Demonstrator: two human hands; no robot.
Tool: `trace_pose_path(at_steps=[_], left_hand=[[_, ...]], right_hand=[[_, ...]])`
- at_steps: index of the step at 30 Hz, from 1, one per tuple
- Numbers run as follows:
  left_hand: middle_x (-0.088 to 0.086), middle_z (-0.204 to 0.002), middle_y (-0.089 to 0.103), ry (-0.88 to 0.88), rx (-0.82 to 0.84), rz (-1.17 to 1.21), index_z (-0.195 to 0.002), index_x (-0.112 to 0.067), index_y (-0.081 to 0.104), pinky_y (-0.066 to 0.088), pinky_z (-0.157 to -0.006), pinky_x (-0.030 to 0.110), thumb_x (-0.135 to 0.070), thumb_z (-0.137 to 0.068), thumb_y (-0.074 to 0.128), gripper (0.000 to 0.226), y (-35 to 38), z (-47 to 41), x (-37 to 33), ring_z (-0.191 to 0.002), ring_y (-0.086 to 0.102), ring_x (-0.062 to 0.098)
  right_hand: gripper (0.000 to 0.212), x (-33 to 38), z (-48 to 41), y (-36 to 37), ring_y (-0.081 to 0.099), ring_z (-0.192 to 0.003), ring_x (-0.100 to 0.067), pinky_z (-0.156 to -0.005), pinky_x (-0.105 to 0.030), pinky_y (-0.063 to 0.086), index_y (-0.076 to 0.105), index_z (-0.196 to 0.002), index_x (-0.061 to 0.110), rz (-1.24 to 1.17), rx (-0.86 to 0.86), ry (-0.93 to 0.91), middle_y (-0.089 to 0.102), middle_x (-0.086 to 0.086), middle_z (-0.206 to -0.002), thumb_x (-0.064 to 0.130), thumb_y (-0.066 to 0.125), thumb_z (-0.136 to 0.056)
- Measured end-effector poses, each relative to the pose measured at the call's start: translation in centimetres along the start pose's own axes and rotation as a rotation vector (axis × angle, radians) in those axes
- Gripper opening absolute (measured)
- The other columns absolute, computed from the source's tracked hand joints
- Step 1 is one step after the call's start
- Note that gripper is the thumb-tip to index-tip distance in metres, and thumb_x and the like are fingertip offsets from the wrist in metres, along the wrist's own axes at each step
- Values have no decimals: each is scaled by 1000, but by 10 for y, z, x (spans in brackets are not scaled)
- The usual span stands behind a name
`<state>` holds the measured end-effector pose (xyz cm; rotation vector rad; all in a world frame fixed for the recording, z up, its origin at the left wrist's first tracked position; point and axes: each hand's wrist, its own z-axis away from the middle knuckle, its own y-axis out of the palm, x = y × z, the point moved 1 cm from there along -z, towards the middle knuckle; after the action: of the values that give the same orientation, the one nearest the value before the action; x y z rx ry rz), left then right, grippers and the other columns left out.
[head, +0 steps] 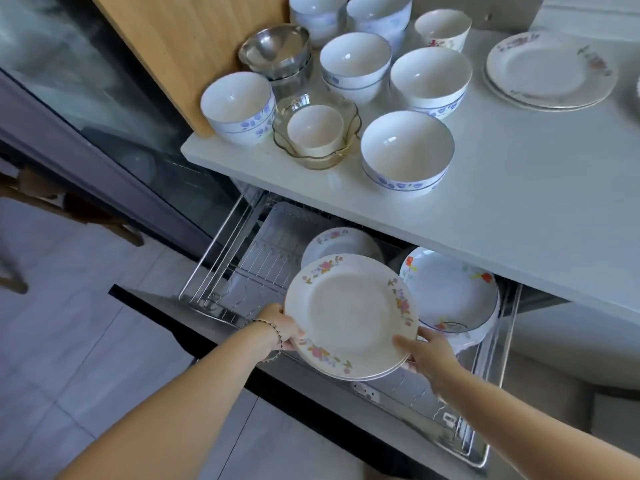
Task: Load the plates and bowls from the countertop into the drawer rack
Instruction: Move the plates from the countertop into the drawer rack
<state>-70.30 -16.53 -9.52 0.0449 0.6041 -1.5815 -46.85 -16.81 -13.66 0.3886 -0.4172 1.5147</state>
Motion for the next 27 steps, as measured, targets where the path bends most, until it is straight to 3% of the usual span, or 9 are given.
trace_pose_path(at_steps=[3, 5, 8, 10, 13, 16, 18, 23, 27], left_hand=[[23, -121, 59, -12, -35, -50, -85, -3, 52, 56, -82, 41, 19, -79, 57, 24, -21, -42, -6, -111, 60, 37], [21, -119, 60, -14, -33, -83, -81, -6, 51, 57, -81, 40, 18, -79, 58, 25, -30, -69, -9, -110, 61, 36], [15, -116, 60, -6, -4, -162, -107, -1, 55, 58, -79, 40, 16, -77, 60, 34, -41, -109, -11, -111, 61, 35], [15, -120, 60, 9, 16, -212, -116, -1, 54, 58, -81, 44, 14, -76, 62, 44, -45, -137, -11, -110, 61, 34], [11, -117, 61, 48, 29, -327, -115, -2, 54, 58, -78, 37, 9, -77, 63, 41, -46, -177, -10, -109, 60, 32], [13, -117, 61, 114, 56, -429, -111, -4, 52, 57, -84, 40, 6, -77, 66, 38, -40, -216, -12, -102, 60, 29], [13, -119, 60, 176, 82, -499, -116, -3, 51, 57, -77, 35, 4, -78, 66, 41, -33, -236, -20, -95, 58, 25], [10, -123, 60, 292, 96, -616, -120, -5, 52, 50, -91, 30, -1, -75, 70, 48, -17, -275, -49, -108, 58, 26], [10, -125, 58, 312, 71, -679, -121, -5, 50, 41, -79, 24, -2, -77, 69, 48, -7, -291, -63, -96, 51, 22]], right_hand=[[42, 1, -27, 34, 62, -86, -29, -63, -26, 57, 53, -125, 3, -34, -5, 13, 63, -16, -108, -5, 59, -84], [41, 1, -44, 53, 61, -90, -31, -75, -33, 55, 54, -124, 4, -52, -28, 13, 62, -15, -106, -6, 58, -84], [40, -5, -70, 77, 61, -88, -29, -61, -25, 57, 56, -122, 5, -81, -87, 41, 62, -12, -105, -4, 59, -84], [39, -12, -87, 91, 62, -89, -30, -70, -31, 58, 57, -121, 7, -74, -140, 64, 63, -12, -102, 0, 61, -83], [39, -23, -109, 110, 63, -89, -31, -88, -43, 54, 58, -120, 10, -4, -235, 86, 65, -9, -95, 7, 64, -81], [37, -33, -131, 124, 64, -88, -32, -89, -47, 55, 59, -119, 11, -45, -326, 108, 63, -7, -91, 6, 62, -82], [40, -38, -146, 129, 65, -92, -36, -87, -47, 55, 57, -122, 9, -97, -372, 101, 63, -9, -95, 4, 62, -82], [36, -37, -179, 137, 60, -86, -33, -85, -48, 54, 59, -116, 3, -175, -495, 39, 61, -12, -94, 0, 63, -81], [32, -32, -198, 144, 64, -98, -38, -91, -49, 52, 64, -106, 9, -184, -608, 49, 63, -10, -91, 2, 66, -75]])
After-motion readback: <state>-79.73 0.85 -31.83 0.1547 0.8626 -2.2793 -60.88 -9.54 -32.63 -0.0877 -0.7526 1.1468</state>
